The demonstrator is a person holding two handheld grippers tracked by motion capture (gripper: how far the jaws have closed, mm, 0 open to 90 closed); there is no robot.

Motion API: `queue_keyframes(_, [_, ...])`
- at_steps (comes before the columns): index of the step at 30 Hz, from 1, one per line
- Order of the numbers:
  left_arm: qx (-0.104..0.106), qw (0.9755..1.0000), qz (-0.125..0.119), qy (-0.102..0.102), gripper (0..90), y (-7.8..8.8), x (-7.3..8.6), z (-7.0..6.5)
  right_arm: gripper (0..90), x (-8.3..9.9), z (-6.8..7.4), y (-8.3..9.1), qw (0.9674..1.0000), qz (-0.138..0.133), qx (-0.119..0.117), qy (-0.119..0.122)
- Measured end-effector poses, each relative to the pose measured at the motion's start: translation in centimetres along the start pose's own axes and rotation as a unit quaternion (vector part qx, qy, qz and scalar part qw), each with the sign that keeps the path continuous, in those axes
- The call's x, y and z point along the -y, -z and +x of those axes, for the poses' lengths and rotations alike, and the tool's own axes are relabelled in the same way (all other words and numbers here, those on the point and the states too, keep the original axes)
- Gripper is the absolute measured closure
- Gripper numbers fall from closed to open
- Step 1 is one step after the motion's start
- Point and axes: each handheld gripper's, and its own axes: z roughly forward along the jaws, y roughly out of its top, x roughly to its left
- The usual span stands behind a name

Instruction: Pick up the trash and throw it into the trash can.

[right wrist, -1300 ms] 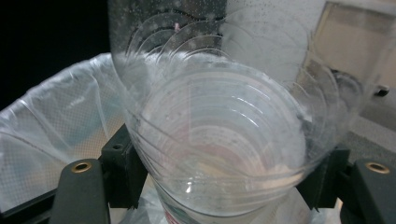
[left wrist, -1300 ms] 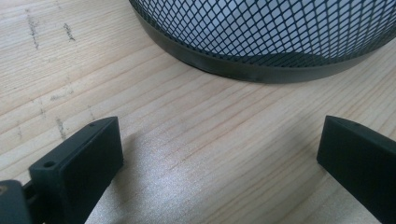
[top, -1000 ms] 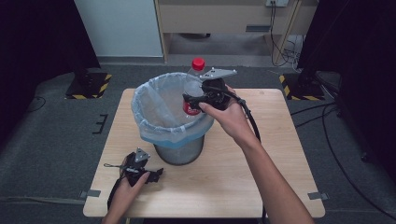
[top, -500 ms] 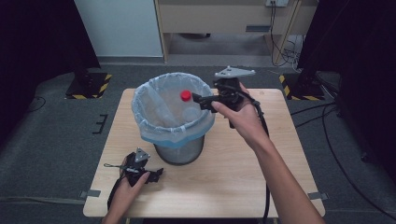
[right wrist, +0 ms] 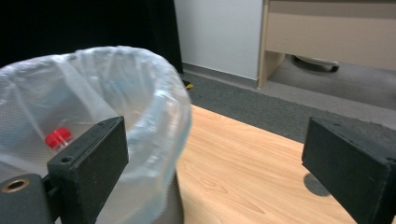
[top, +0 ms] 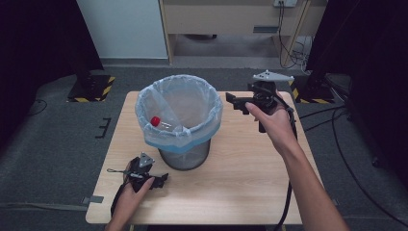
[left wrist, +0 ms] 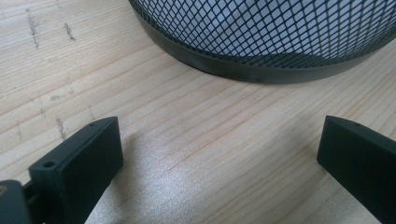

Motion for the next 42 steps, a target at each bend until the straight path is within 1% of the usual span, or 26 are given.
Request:
queue_keyframes(1, [0.000, 1.0000, 0.000, 0.000, 0.0, 0.0, 0.0, 0.0, 7.1, 0.0, 0.0, 0.0, 1.0000, 0.000, 0.000, 0.000])
queue_keyframes(4, [0.000, 1.0000, 0.000, 0.000, 0.0, 0.0, 0.0, 0.0, 7.1, 0.7, -1.0, -0.1, 0.9998, 0.003, 0.017, -0.009])
queue_keyframes(7, [0.000, 1.0000, 0.000, 0.000, 0.0, 0.0, 0.0, 0.0, 7.0, 1.0, -1.4, -0.1, 0.9996, 0.005, 0.023, -0.013])
queue_keyframes(8, [0.000, 1.0000, 0.000, 0.000, 0.0, 0.0, 0.0, 0.0, 6.8, 1.4, -1.9, -0.1, 0.9994, 0.007, 0.031, -0.016])
queue_keyframes(9, [0.000, 1.0000, 0.000, 0.000, 0.0, 0.0, 0.0, 0.0, 6.8, 1.4, -1.9, -0.1, 0.9994, 0.007, 0.031, -0.016])
queue_keyframes(10, [0.000, 1.0000, 0.000, 0.000, 0.0, 0.0, 0.0, 0.0, 6.9, 1.8, -2.4, -0.2, 0.9989, 0.009, 0.040, -0.022])
queue_keyframes(11, [0.000, 1.0000, 0.000, 0.000, 0.0, 0.0, 0.0, 0.0, 6.9, 1.8, -2.4, -0.2, 0.9989, 0.009, 0.040, -0.022])
queue_keyframes(13, [0.000, 1.0000, 0.000, 0.000, 0.0, 0.0, 0.0, 0.0, 6.9, 2.4, -3.1, -0.3, 0.9982, 0.013, 0.052, -0.027])
queue_keyframes(17, [-0.001, 1.0000, 0.000, 0.000, 0.0, 0.0, 0.0, 0.0, 7.2, 4.1, -4.6, -0.6, 0.9962, 0.023, 0.074, -0.041])
queue_keyframes(18, [0.000, 1.0000, 0.000, 0.000, 0.0, 0.0, 0.0, 0.0, 7.3, 5.0, -5.3, -0.8, 0.9951, 0.028, 0.083, -0.046])
queue_keyframes(19, [0.000, 1.0000, 0.000, 0.000, 0.0, 0.0, 0.0, 0.0, 7.3, 5.0, -5.3, -0.8, 0.9951, 0.028, 0.083, -0.046])
queue_keyframes(20, [0.000, 1.0000, 0.000, 0.000, 0.0, 0.0, 0.0, 0.0, 7.4, 6.0, -5.9, -1.1, 0.9935, 0.038, 0.094, -0.050])
queue_keyframes(21, [0.000, 1.0000, 0.000, 0.000, 0.0, 0.0, 0.0, 0.0, 7.4, 6.0, -5.9, -1.1, 0.9935, 0.038, 0.094, -0.050])
queue_keyframes(22, [0.000, 1.0000, 0.000, 0.000, 0.0, 0.0, 0.0, 0.0, 7.4, 7.2, -6.5, -1.4, 0.9921, 0.046, 0.103, -0.055])
queue_keyframes(23, [0.000, 1.0000, 0.000, 0.000, 0.0, 0.0, 0.0, 0.0, 7.5, 7.8, -6.8, -1.6, 0.9914, 0.051, 0.106, -0.057])
queue_keyframes(25, [0.000, 1.0000, 0.000, 0.000, 0.0, 0.0, 0.0, 0.0, 7.7, 8.2, -6.9, -1.7, 0.9908, 0.053, 0.109, -0.060])
queue_keyframes(26, [0.000, 1.0000, 0.000, 0.000, 0.0, 0.0, 0.0, 0.0, 7.8, 9.5, -7.3, -2.1, 0.9896, 0.063, 0.111, -0.067])
queue_keyframes(27, [0.000, 1.0000, 0.000, 0.000, 0.0, 0.0, 0.0, 0.0, 7.8, 9.5, -7.3, -2.1, 0.9896, 0.063, 0.111, -0.067])
queue_keyframes(29, [0.000, 1.0000, 0.000, 0.000, 0.0, 0.0, 0.0, 0.0, 7.7, 10.6, -7.5, -2.4, 0.9886, 0.074, 0.112, -0.068])
queue_keyframes(30, [0.000, 1.0000, 0.000, 0.000, 0.0, 0.0, 0.0, 0.0, 7.9, 11.7, -7.7, -2.7, 0.9876, 0.083, 0.113, -0.071])
queue_keyframes(31, [0.000, 1.0000, 0.000, 0.000, 0.0, 0.0, 0.0, 0.0, 7.9, 11.7, -7.7, -2.7, 0.9876, 0.083, 0.113, -0.071])
queue_keyframes(32, [0.000, 1.0000, 0.000, 0.000, 0.0, 0.0, 0.0, 0.0, 8.0, 12.7, -7.8, -3.1, 0.9864, 0.094, 0.113, -0.074])
queue_keyframes(33, [0.000, 1.0000, 0.000, 0.000, 0.0, 0.0, 0.0, 0.0, 8.0, 12.7, -7.8, -3.1, 0.9864, 0.094, 0.113, -0.074])
queue_keyframes(34, [-0.001, 1.0000, 0.000, 0.000, 0.0, 0.0, 0.0, 0.0, 8.1, 13.6, -8.0, -3.4, 0.9852, 0.101, 0.114, -0.079])
queue_keyframes(41, [0.000, 1.0000, 0.000, 0.000, 0.0, 0.0, 0.0, 0.0, 8.1, 15.1, -8.4, -4.4, 0.9820, 0.109, 0.121, -0.095])
queue_keyframes(42, [0.000, 1.0000, 0.000, 0.000, 0.0, 0.0, 0.0, 0.0, 7.9, 15.7, -8.4, -5.0, 0.9801, 0.118, 0.127, -0.096])
